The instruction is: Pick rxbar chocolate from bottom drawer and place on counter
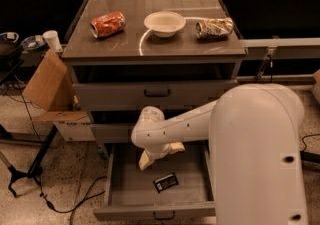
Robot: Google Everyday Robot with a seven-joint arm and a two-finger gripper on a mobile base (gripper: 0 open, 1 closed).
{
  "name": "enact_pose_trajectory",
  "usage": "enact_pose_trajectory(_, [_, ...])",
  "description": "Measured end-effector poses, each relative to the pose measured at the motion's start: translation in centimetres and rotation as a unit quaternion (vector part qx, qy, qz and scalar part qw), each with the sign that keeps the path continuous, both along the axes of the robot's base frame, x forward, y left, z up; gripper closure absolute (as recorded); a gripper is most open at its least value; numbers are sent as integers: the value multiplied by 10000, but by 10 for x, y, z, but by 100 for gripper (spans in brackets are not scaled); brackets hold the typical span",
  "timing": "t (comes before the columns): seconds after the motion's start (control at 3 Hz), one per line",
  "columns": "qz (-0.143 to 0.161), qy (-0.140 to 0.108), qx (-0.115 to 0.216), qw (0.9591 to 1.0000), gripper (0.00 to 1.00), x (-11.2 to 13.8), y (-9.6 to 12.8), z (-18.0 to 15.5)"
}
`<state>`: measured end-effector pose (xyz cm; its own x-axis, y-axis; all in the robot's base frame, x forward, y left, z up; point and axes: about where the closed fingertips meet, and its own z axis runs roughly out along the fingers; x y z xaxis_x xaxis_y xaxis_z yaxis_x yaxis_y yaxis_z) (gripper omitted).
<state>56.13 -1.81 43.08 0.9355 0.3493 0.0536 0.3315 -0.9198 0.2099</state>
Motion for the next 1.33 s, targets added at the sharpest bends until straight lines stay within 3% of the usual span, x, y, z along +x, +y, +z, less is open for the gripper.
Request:
enact_pose_trajectory(0.67, [203, 214, 904, 9955, 0, -17, 49, -120])
enact_pose_trajectory(1.0, [241, 53, 1129, 9933, 0, -14, 70, -173])
enact_pose_trajectory(1.33, [377, -88, 1079, 9934, 0, -10, 67, -181])
